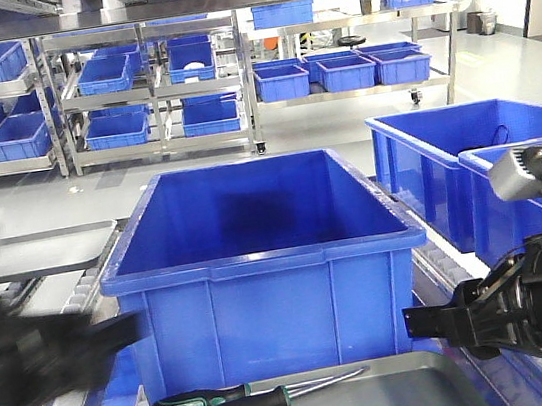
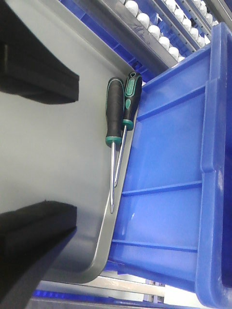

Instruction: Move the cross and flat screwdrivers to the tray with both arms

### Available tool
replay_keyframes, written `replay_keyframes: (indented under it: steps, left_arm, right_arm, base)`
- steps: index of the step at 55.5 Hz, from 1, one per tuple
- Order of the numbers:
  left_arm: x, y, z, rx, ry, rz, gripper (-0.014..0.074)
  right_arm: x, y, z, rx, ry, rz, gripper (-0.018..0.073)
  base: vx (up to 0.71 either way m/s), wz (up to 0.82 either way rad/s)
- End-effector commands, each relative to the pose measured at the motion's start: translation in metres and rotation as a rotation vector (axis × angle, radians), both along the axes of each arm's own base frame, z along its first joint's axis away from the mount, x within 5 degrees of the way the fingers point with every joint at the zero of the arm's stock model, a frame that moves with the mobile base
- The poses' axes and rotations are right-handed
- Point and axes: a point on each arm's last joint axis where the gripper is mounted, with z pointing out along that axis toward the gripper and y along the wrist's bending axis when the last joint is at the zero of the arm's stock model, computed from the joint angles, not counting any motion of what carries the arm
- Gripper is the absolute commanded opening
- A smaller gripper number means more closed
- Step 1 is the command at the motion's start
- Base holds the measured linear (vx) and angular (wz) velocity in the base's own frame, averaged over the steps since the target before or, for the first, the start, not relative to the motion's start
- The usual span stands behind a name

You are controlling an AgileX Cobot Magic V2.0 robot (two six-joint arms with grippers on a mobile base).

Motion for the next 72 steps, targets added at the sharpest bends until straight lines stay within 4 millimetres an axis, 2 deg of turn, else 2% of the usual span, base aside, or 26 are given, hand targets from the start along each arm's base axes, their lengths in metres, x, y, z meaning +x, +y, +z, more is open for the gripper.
replay_keyframes:
  steps: [1, 7, 14, 17, 24, 34, 72]
  left_arm:
    - [-0.03, 0.022, 0.009, -0.019, -0.188, 0.129, 0.0277]
    - [-0.067, 0.042, -0.013, 0.024, -0.324, 0.178, 0.0149]
    - [-0.103, 0.064, -0.054, 0.057, -0.395, 0.268, -0.0008]
    - [-0.115, 0.072, -0.073, 0.061, -0.397, 0.321, -0.0008]
    - [-0.132, 0.083, -0.105, 0.062, -0.42, 0.432, -0.0006]
    - [-0.145, 0.088, -0.145, 0.067, -0.464, 0.507, -0.0006]
    - [-0.147, 0.088, -0.147, 0.079, -0.429, 0.506, -0.0006]
  right_arm:
    - [-0.001, -0.002, 0.021, 0.037, -0.106, -0.024, 0.0512]
    - [-0.001, -0.002, 0.021, 0.037, -0.106, -0.024, 0.0512]
    - [-0.001, -0.002, 0.021, 0.037, -0.106, -0.024, 0.0512]
    - [-0.001, -0.002, 0.021, 0.037, -0.106, -0.024, 0.0512]
    - [-0.001, -0.002, 0.021, 0.037, -0.106, -0.024, 0.0512]
    - [-0.001, -0.002, 0.021, 0.037, -0.106, -0.024, 0.0512]
    - [-0.001, -0.002, 0.02, 0.036, -0.103, -0.022, 0.0512]
  base:
    - [0.0, 0.0]
    - [0.0, 0.0]
    - [0.0, 0.0]
    - [0.0, 0.0]
    - [0.0, 0.0]
    - [0.0, 0.0]
    - [0.0, 0.0]
